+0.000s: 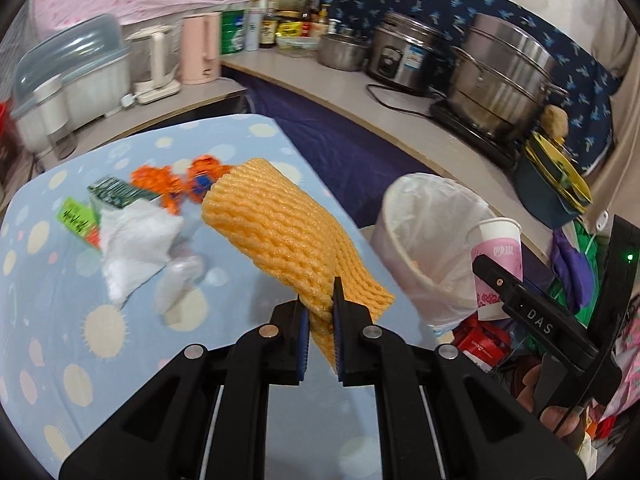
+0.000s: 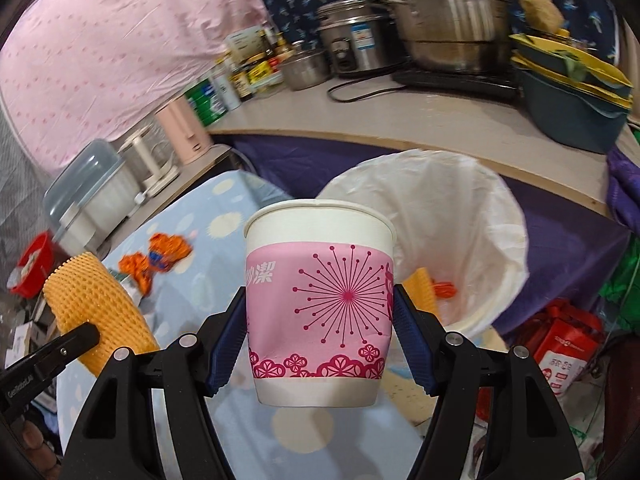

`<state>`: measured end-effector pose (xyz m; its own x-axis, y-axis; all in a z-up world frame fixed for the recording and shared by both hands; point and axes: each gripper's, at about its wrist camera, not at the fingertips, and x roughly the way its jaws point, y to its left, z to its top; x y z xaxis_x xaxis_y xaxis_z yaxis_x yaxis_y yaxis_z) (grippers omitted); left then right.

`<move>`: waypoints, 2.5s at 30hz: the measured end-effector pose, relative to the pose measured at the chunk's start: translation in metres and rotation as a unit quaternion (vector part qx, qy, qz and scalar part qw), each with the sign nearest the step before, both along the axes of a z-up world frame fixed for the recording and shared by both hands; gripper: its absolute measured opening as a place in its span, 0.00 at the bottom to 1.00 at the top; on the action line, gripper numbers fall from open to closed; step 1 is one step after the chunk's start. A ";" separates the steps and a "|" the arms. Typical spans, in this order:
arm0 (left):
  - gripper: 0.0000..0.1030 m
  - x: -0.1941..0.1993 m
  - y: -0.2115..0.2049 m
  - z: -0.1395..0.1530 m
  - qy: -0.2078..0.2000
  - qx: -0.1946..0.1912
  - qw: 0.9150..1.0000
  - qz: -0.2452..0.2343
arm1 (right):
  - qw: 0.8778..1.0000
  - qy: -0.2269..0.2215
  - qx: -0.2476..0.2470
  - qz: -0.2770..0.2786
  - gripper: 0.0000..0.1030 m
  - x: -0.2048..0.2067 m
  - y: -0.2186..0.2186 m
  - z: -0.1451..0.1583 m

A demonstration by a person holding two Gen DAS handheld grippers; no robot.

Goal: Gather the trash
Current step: 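Carry the pink cup and orange foam net with both tools over the bin, then open both tools to drop the cup and foam net into the bin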

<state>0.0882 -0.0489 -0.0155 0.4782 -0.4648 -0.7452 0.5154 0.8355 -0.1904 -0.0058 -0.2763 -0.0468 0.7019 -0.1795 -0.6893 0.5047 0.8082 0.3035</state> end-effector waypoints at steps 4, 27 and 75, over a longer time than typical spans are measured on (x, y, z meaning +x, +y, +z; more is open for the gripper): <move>0.09 -0.007 -0.031 0.004 -0.010 0.003 1.000 -0.027 | 1.000 -0.007 0.000 -0.025 0.64 -0.015 -0.024 0.001; 0.09 -0.015 -0.151 0.012 -0.048 0.021 0.994 -0.098 | 0.997 -0.026 0.001 -0.072 0.64 -0.022 -0.093 0.006; 0.48 0.015 -0.197 -0.001 -0.077 0.032 0.993 -0.086 | 0.996 -0.006 0.002 -0.084 0.68 0.017 -0.122 -0.007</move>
